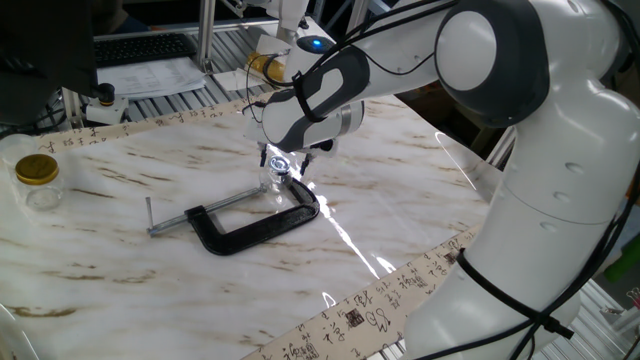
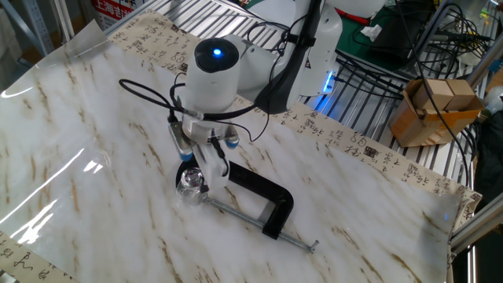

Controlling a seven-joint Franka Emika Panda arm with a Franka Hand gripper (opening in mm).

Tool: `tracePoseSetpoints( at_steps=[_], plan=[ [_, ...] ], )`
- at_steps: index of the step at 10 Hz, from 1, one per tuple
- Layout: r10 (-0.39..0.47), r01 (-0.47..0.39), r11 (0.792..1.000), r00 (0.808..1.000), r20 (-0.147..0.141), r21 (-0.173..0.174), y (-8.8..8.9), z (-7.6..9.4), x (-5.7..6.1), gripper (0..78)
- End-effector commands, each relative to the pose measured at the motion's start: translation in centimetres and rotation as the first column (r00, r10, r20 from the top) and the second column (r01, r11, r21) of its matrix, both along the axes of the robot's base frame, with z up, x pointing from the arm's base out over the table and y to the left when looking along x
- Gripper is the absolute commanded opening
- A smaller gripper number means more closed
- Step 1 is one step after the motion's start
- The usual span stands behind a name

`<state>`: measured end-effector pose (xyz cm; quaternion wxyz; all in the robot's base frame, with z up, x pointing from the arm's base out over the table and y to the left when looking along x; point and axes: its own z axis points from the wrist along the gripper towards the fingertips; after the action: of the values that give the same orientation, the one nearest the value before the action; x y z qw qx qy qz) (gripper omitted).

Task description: Screw the lid onto the jar

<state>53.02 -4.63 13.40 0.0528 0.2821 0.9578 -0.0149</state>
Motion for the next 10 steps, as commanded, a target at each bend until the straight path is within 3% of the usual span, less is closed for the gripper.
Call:
tracePoseSetpoints(
  at_steps=[1,3,10],
  plan=[
    [0.559,-0.559,0.829,0.829,-0.02,-0.027,0.0,0.9,1.3,77.5],
    [0.586,-0.587,0.809,0.81,-0.027,-0.035,0.0,0.9,1.6,77.5],
    [0.612,-0.613,0.79,0.79,-0.018,-0.026,-0.5,-0.1,1.9,77.5]
  ],
)
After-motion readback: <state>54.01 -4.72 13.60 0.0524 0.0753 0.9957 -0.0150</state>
